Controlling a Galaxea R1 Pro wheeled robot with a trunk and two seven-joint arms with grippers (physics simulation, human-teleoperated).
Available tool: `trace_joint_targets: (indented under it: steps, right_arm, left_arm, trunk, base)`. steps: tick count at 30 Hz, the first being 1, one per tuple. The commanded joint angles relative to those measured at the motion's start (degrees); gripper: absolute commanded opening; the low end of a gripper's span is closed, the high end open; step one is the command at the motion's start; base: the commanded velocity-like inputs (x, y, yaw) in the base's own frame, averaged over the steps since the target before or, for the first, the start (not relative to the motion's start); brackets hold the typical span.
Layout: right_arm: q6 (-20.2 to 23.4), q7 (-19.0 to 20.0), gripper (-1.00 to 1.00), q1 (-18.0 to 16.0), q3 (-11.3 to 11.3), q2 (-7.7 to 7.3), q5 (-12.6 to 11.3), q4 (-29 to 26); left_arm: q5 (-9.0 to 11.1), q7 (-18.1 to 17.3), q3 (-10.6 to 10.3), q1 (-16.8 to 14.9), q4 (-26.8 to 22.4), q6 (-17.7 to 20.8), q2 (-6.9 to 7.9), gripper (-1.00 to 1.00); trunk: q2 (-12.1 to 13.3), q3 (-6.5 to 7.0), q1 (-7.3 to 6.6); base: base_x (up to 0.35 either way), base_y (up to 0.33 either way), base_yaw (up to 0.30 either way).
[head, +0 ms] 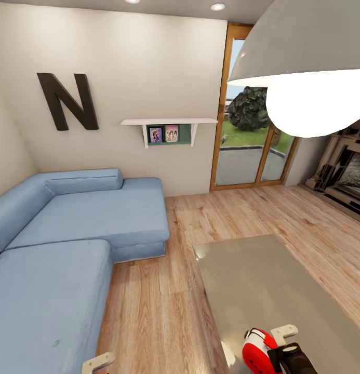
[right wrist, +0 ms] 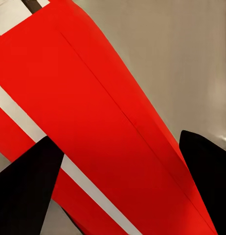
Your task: Turn on the radio receiver that's on the table in the living room.
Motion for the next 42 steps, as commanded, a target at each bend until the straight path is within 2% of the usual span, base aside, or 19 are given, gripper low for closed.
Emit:
trace_joint_targets:
  steps: [1, 6, 19, 20, 21, 23, 25, 28, 31, 34, 36, 38, 39, 41, 42]
  right_arm:
    - [-0.54, 0.01, -1.0, 0.0, -0.02, 0.0, 0.05, -0.06]
    - [-2.33, 0.09, -1.0, 0.0, -0.08, 0.0, 0.04, -0.17]
    - [-2.62, -0.83, -1.0, -0.01, -0.1, 0.0, 0.06, -3.02]
    - [-3.22, -1.14, -1.0, -0.02, -0.09, 0.0, 0.07, -3.06]
    - [-6.81, -1.49, -1.0, -0.01, -0.03, 0.0, 0.27, -3.08]
    - [-11.26, -1.58, -1.0, 0.0, -0.05, -0.05, 0.37, -3.05]
    - [-12.89, -1.56, -1.0, -0.02, -0.24, -0.07, 0.19, -3.05]
    - [-14.26, -1.32, -1.0, -0.02, -2.1, -0.02, -0.51, -3.1]
    - [-14.48, -0.89, -1.0, -0.15, -3.27, -0.01, -3.59, -3.14]
    - [-14.29, 1.1, -1.0, -0.99, -3.66, -0.07, -11.19, -3.1]
    - [-14.12, 4.4, -1.0, -1.78, -3.72, -0.13, -15.51, -3.09]
    - [-12.99, 8.86, -1.0, -2.93, -3.6, -0.14, -17.6, -2.97]
    - [-12.3, 10.1, -1.0, -3.17, -3.57, -0.13, -17.9, -2.94]
    - [-8.16, 15.13, -1.0, -4.13, -3.51, -0.1, -18.67, -2.86]
    - [-6.99, 16.39, -1.0, -4.45, -3.52, -0.1, -18.83, -2.85]
  left_arm:
    - [0.04, -0.01, 0.03, 0.0, -0.12, 0.0, 0.0, 1.0]
    - [0.11, -0.15, 0.16, 0.0, -0.3, 0.01, 0.0, 1.0]
    - [-0.23, 0.16, 0.77, 0.0, -0.21, -0.42, 0.0, 1.0]
    - [-0.31, 0.2, 0.75, 0.0, -0.18, -0.55, 0.0, 1.0]
    - [-0.46, 0.4, 0.52, 0.0, -0.05, -0.76, 0.0, 1.0]
    - [-1.09, 0.4, 0.46, 0.0, 0.07, -1.23, 0.0, 1.0]
    - [-1.17, 0.08, 0.58, 0.0, 0.14, -1.39, 0.0, 1.0]
    - [-1.03, -0.23, 0.51, 0.0, -0.16, -1.35, 0.0, 1.0]
    - [-0.69, -0.41, 0.47, 0.0, -0.35, -1.36, 0.0, 1.0]
    - [0.39, -2.08, 0.27, 0.0, -0.35, -1.32, 0.0, 1.0]
    - [0.76, -5.95, 0.34, 0.0, -0.39, -1.31, 0.0, 1.0]
    - [0.86, -11.39, 0.44, 0.0, -0.4, -1.39, 0.71, 1.0]
    - [0.89, -12.81, 0.46, 0.0, -0.4, -1.44, 1.09, 1.0]
    - [0.96, -17.86, 0.51, 0.0, -0.41, -1.61, 2.7, 1.0]
    - [0.97, -18.86, 0.53, 0.0, -0.41, -1.64, 3.0, 1.0]
  trunk:
    - [0.0, 0.0, 0.0]
    - [0.0, 0.0, 0.0]
    - [0.0, 0.0, 0.0]
    - [0.0, 0.0, 0.0]
    - [0.0, 0.0, 0.0]
    - [0.0, 0.0, 0.0]
    - [0.0, 0.0, 0.0]
    - [0.0, 0.0, 0.0]
    - [0.0, 0.0, 0.0]
    - [0.0, 0.0, 0.0]
    - [0.0, 0.0, 0.0]
    - [0.0, 0.0, 0.0]
    - [0.0, 0.0, 0.0]
    - [0.0, 0.0, 0.0]
    - [0.0, 0.0, 0.0]
  base:
    - [0.0, 0.0, 0.0]
    - [0.0, 0.0, 0.0]
    - [0.0, 0.0, 0.0]
    - [0.0, 0.0, 0.0]
    - [0.0, 0.0, 0.0]
    - [0.0, 0.0, 0.0]
    - [0.0, 0.0, 0.0]
    - [0.0, 0.0, 0.0]
    - [0.0, 0.0, 0.0]
    - [0.0, 0.0, 0.0]
    - [0.0, 0.0, 0.0]
    - [0.0, 0.0, 0.0]
    - [0.0, 0.0, 0.0]
    - [0.0, 0.0, 0.0]
    - [0.0, 0.0, 0.0]
